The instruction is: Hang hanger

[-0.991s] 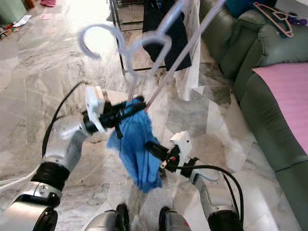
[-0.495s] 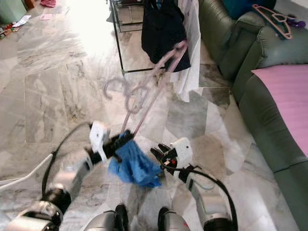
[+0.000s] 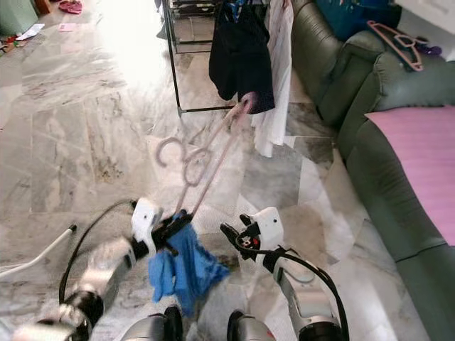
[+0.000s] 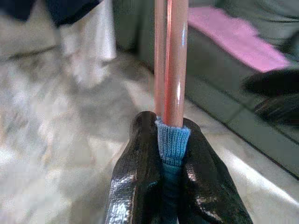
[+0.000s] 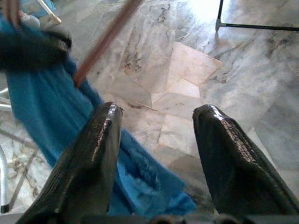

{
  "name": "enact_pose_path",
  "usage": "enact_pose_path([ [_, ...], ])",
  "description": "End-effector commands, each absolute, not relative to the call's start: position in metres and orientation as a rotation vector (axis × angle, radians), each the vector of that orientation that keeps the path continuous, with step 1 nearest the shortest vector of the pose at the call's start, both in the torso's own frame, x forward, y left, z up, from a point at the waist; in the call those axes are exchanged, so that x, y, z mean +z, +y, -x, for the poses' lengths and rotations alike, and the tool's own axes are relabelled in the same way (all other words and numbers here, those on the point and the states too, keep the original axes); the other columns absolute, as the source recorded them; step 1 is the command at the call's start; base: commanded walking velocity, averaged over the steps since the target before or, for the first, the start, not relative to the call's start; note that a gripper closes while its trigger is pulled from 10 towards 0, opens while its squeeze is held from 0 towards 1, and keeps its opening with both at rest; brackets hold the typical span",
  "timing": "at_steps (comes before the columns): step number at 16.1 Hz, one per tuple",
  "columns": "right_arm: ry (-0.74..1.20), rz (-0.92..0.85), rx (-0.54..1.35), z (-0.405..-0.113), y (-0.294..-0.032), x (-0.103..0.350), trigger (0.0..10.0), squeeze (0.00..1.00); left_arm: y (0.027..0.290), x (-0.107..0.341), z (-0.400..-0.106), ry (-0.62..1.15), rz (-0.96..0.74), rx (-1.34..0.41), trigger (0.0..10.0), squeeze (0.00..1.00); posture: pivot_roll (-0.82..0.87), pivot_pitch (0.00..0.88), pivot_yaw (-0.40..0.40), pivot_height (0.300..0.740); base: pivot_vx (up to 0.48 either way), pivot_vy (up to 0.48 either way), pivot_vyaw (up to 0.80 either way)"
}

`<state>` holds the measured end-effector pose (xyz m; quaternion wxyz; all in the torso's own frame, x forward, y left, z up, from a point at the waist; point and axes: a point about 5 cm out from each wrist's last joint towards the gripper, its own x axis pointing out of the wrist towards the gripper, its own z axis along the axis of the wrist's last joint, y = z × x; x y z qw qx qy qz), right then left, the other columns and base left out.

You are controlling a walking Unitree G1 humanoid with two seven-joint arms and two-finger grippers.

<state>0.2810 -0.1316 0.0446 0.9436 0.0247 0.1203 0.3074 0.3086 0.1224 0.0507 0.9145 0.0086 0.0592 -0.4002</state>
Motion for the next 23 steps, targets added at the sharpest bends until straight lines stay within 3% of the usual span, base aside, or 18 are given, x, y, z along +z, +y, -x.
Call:
enact_pose_path([
  [1,0.251,-0.043,0.631,-0.28,-0.135,0.043,10.0,1.0,0.116,0.068,-0.315,0.047,-0.069,-0.915,10.0,0.0,-0.16,0.143,-0.047,0.74,0.0,0.0,0.0],
  [7,0.216,-0.056,0.616,-0.286,-0.145,0.052,10.0,1.0,0.122,0.082,-0.322,0.054,-0.155,-1.066,10.0,0.0,-0.17,0.162,-0.008,0.74,0.0,0.0,0.0],
  [10,0.212,0.013,0.728,-0.277,-0.168,0.061,10.0,1.0,0.121,0.119,-0.335,-0.04,-0.179,-1.207,10.0,0.0,-0.17,0.19,-0.012,0.74,0.0,0.0,0.0],
  [11,0.226,0.026,0.751,-0.275,-0.175,0.062,10.0,1.0,0.121,0.131,-0.338,-0.068,-0.183,-1.252,8.8,0.0,-0.17,0.195,-0.012,0.74,0.0,0.0,0.0],
  [14,0.262,0.053,0.79,-0.277,-0.193,0.068,10.0,1.0,0.117,0.164,-0.344,-0.154,-0.215,-1.346,8.1,0.0,-0.17,0.215,-0.01,0.74,0.0,0.0,0.0],
  [15,0.269,0.066,0.8,-0.279,-0.195,0.069,10.0,1.0,0.116,0.171,-0.343,-0.172,-0.214,-1.375,8.7,0.0,-0.17,0.218,-0.007,0.74,0.0,0.0,0.0],
  [16,0.283,0.096,0.826,-0.28,-0.197,0.07,10.0,1.0,0.112,0.178,-0.341,-0.184,-0.179,-1.425,10.0,0.0,-0.17,0.223,-0.005,0.74,0.0,0.0,0.0],
  [19,0.293,0.124,0.88,-0.284,-0.198,0.076,10.0,1.0,0.105,0.183,-0.329,-0.172,-0.177,-1.543,10.0,0.0,-0.16,0.233,0.0,0.74,0.0,0.0,0.0],
  [20,0.307,0.127,0.909,-0.284,-0.197,0.076,10.0,0.45,0.103,0.187,-0.326,-0.18,-0.172,-1.572,10.0,0.0,-0.16,0.236,0.0,0.74,0.0,0.0,0.0],
  [21,0.315,0.127,0.925,-0.284,-0.197,0.076,10.0,0.0,0.102,0.189,-0.325,-0.188,-0.17,-1.58,10.0,0.0,-0.16,0.236,0.0,0.74,0.0,0.0,0.0],
  [23,0.37,0.145,0.983,-0.283,-0.198,0.071,10.0,0.0,0.095,0.211,-0.318,-0.235,-0.139,-1.64,10.0,0.0,-0.15,0.237,-0.003,0.74,0.0,0.0,0.0],
])
